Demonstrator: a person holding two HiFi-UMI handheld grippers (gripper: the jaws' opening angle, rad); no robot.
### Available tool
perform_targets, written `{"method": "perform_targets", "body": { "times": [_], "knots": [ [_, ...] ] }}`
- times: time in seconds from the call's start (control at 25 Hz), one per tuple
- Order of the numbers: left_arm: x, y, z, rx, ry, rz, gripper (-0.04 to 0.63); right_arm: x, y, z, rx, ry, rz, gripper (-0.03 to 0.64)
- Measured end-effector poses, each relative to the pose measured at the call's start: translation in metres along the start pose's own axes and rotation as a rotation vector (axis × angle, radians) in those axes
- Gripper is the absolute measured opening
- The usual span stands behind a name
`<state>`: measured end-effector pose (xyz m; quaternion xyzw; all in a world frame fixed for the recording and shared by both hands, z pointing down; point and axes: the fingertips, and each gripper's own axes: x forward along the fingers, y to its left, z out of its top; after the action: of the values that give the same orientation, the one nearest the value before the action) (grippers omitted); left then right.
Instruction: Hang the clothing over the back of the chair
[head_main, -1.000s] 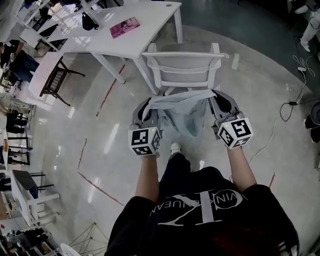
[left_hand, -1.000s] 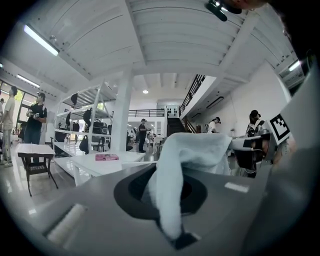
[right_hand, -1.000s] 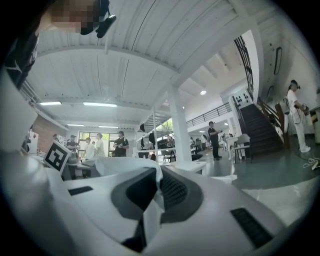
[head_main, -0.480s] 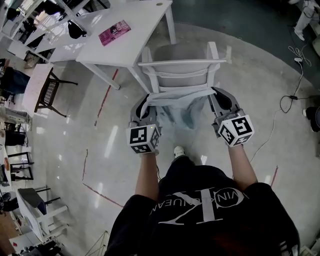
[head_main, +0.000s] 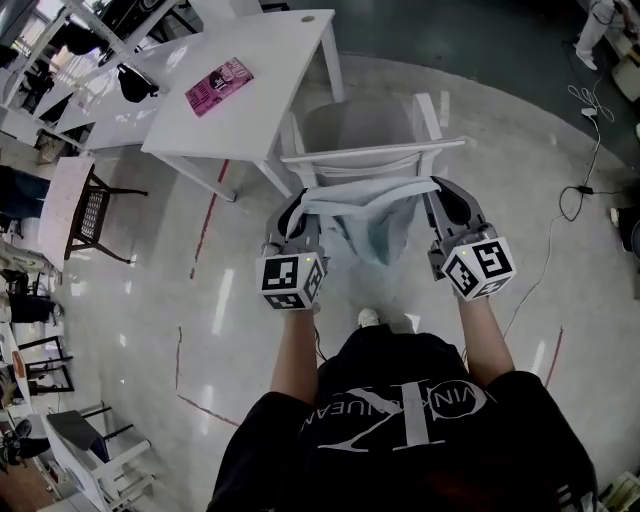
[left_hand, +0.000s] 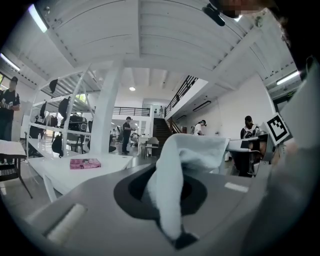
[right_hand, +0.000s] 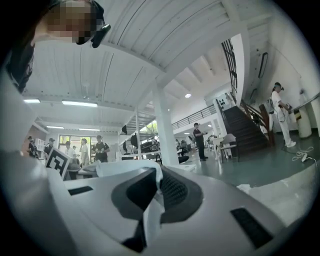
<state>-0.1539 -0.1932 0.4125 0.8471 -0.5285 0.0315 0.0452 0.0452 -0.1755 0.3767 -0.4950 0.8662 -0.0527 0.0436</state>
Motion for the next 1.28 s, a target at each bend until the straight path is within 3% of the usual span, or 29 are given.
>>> {"method": "perform_targets", "body": {
  "times": [0.44, 0.76, 1.28],
  "knots": [
    [0.061, 0.020, 0.032, 0.012, -0.042, -0.095, 0.018, 0.054, -0.025, 0.027, 0.005, -0.017, -0.049, 0.015],
    [0.108, 0.046, 0.063, 0.050, -0.071, -0.096, 0.018, 0.116, -0.037, 0.057, 0.043, -0.085, -0.012, 0.015],
    [0.188, 0.067, 0.085, 0.092, -0.070, -0.126, 0.018, 0.198, -0.077, 0.074, 0.055, -0.070, 0.015, 0.015]
  ]
}}
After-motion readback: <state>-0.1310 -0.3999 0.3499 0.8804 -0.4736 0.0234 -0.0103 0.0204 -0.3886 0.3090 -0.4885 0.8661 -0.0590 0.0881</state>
